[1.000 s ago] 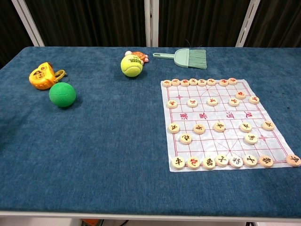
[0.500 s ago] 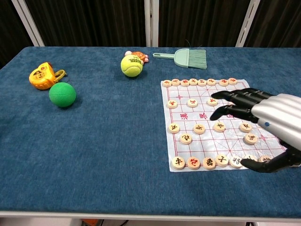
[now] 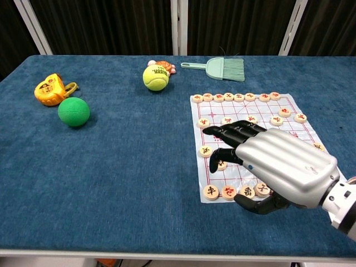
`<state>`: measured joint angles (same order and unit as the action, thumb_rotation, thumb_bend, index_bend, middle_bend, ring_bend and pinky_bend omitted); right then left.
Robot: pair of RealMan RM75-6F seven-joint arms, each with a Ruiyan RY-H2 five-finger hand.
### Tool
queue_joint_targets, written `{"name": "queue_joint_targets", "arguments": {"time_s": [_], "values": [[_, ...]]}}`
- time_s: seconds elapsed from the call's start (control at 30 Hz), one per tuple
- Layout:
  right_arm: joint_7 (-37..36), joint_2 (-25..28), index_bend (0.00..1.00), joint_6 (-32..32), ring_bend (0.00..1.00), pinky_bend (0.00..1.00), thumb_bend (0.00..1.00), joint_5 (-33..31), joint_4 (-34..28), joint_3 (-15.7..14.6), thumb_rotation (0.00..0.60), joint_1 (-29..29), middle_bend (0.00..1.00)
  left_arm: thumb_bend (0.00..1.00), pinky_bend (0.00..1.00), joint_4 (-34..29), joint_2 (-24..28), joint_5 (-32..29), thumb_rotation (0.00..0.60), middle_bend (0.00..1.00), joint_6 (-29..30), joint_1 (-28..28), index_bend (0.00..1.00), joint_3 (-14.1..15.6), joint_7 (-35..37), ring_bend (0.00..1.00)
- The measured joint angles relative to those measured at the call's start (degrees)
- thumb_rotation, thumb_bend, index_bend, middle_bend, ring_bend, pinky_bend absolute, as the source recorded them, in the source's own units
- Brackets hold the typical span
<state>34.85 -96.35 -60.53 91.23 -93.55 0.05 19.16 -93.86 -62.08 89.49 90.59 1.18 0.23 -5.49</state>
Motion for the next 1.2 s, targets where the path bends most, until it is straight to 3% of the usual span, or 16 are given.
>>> {"name": "queue_joint_targets", "arguments": {"time_s": [0.67,1.2], "values": [[3.49,-5.7,0.35,0.12,0.0,0.0,0.28,-4.82,4.13,-0.02,0.6,1.88,0.0,0.09,0.0,1.55,0.24,0.09,0.6,0.05,0.82,-1.1,0.05,-0.01,2.23,0.0],[4.09,-7.22,0.45,-0.34,0.0,0.0,0.3,-6.64,5.47,-0.54,0.6,3.06,0.0,0.1,0.0,2.3,0.38,0.26,0.6,0.05,1.22,-1.71,0.05,-0.02,3.57,0.0]]}}
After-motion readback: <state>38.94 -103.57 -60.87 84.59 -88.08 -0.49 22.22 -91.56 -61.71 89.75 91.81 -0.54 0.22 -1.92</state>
